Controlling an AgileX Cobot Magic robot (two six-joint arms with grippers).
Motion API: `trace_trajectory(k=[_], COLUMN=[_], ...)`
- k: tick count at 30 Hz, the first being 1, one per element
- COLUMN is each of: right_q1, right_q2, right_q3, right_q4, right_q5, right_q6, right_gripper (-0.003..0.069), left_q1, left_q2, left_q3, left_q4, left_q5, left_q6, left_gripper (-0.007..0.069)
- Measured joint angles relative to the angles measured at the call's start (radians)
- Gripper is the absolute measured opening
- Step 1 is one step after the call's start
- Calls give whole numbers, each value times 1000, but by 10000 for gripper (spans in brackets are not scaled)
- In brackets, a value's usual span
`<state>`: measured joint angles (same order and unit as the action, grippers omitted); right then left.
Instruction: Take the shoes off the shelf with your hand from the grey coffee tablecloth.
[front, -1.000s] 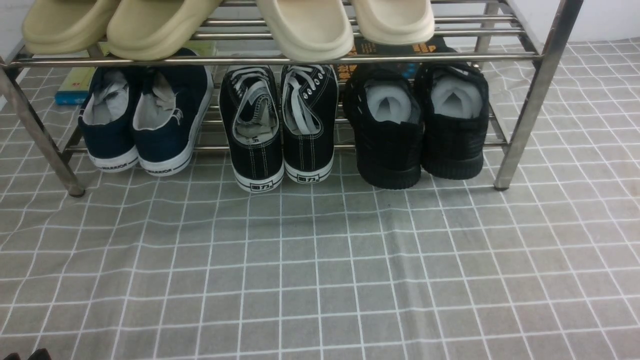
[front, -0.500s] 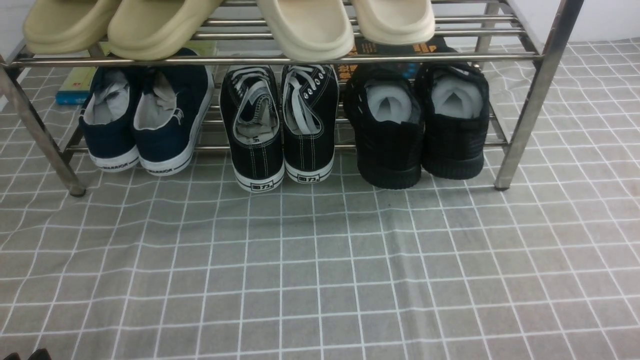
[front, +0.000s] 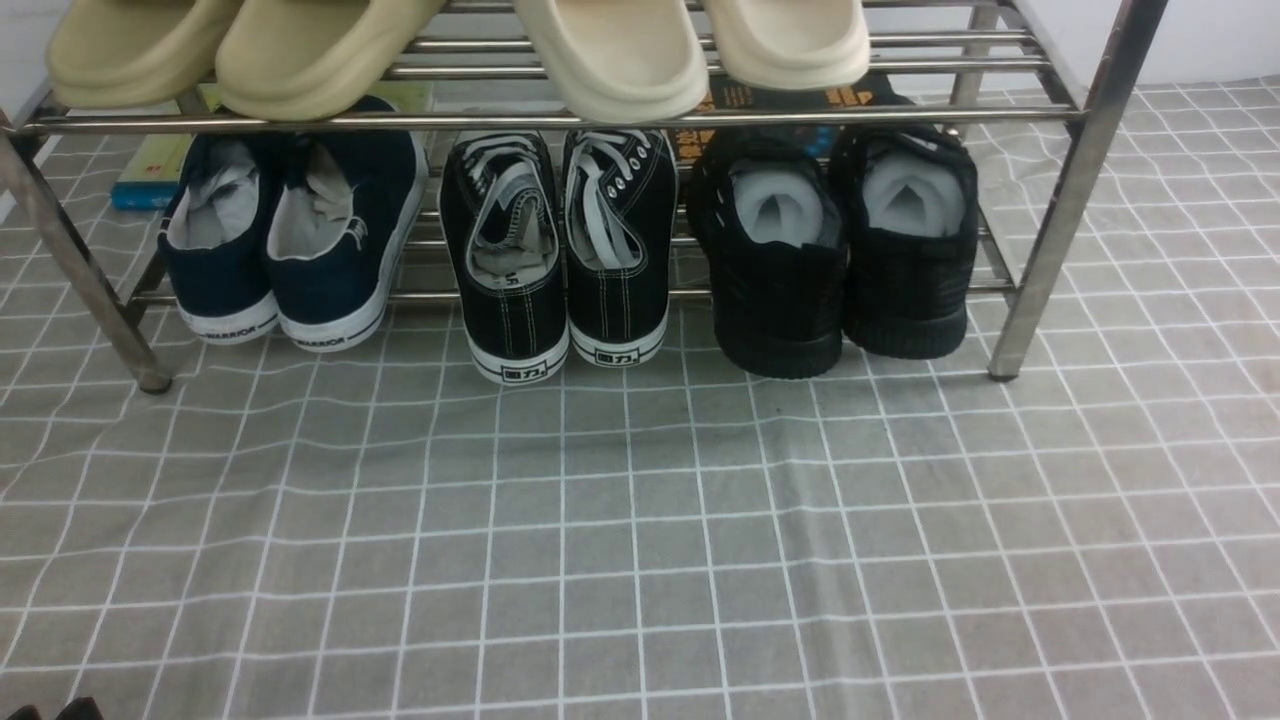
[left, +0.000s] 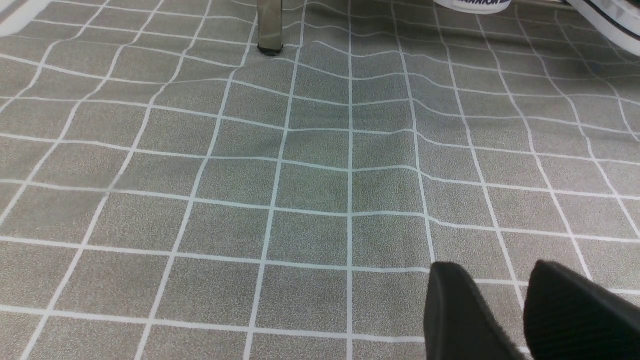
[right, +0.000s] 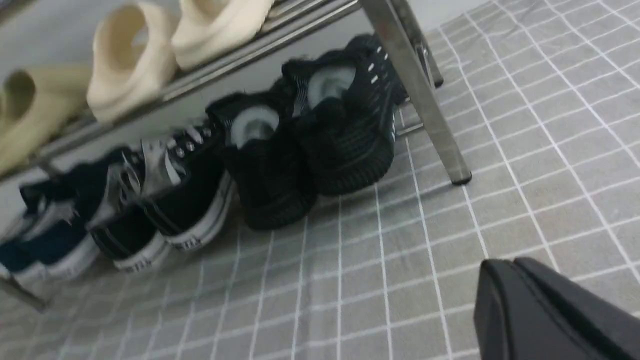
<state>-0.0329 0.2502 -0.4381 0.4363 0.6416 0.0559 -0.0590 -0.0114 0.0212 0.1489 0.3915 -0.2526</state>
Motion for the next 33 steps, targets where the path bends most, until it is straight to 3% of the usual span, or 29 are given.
trace_trajectory(k=[4, 9, 13, 17, 21, 25, 29, 32, 33], right_q1=[0, 0, 0, 0, 23, 115, 265, 408, 420], right_q2=[289, 540, 701, 841, 921, 988, 1075, 1170, 1175], right_q3=[-176, -269, -285, -348, -439, -541, -656, -766, -778], right_q4=[-9, 88, 225, 290, 286, 236, 92, -118, -129], right_q5=[243, 336, 399, 474, 494, 475, 446, 445, 446], right_q6=[-50, -239, -411, -510, -515, -479, -355, -201, -193], right_gripper=[3, 44, 158, 355, 442, 465, 469, 470, 470], left_q1=[0, 0, 0, 0, 0, 0, 0, 0, 0], left_q2=[0, 0, 0, 0, 0, 0, 0, -1, -1], left_q3=[0, 0, 0, 0, 0, 0, 0, 0, 0], left_q4=[0, 0, 0, 0, 0, 0, 0, 0, 0], left_q5=[0, 0, 0, 0, 0, 0, 0, 0, 0], left_q6=[0, 0, 0, 0, 0, 0, 0, 0, 0], left_gripper=[239, 239, 239, 239, 239, 239, 239, 239, 239])
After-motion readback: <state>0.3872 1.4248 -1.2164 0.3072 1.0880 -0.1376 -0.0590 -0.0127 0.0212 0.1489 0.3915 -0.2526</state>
